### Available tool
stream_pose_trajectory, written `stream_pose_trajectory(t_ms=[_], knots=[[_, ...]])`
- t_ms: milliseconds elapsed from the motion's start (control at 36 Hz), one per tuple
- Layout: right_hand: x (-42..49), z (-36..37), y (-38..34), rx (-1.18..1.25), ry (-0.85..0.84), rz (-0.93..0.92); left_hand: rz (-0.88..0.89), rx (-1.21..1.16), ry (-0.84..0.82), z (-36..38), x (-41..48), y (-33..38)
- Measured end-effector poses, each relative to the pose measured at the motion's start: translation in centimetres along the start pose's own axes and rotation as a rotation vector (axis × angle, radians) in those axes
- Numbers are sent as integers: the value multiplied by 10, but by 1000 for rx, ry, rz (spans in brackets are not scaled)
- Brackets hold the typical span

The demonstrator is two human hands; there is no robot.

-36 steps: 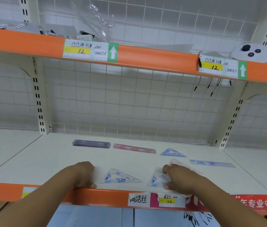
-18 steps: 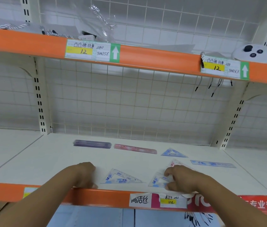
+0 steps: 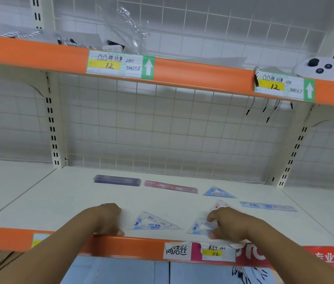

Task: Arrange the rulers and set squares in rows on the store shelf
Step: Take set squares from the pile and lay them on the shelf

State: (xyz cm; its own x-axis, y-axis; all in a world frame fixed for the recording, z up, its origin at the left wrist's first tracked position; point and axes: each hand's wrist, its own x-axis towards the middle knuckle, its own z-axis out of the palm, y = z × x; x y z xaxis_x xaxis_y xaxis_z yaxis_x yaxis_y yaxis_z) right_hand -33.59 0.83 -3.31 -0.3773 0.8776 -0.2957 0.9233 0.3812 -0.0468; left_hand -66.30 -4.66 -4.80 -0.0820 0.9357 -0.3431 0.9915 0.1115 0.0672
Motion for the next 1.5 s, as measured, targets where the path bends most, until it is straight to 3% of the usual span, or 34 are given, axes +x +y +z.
stream_pose_trajectory(t_ms=[222,417,639,1500], knots=[[5,-17,-1,-75,-4,-18,4,-10,6,1,2,-1],[28,-26,-14,-48,153,-76,4,-23,4,4,4,-1],[61,-27,-44,-74,200,-107,8,-11,7,5,6,-4],[100,-10,-55,-48,216,-104,11,-13,29,6,6,-3]])
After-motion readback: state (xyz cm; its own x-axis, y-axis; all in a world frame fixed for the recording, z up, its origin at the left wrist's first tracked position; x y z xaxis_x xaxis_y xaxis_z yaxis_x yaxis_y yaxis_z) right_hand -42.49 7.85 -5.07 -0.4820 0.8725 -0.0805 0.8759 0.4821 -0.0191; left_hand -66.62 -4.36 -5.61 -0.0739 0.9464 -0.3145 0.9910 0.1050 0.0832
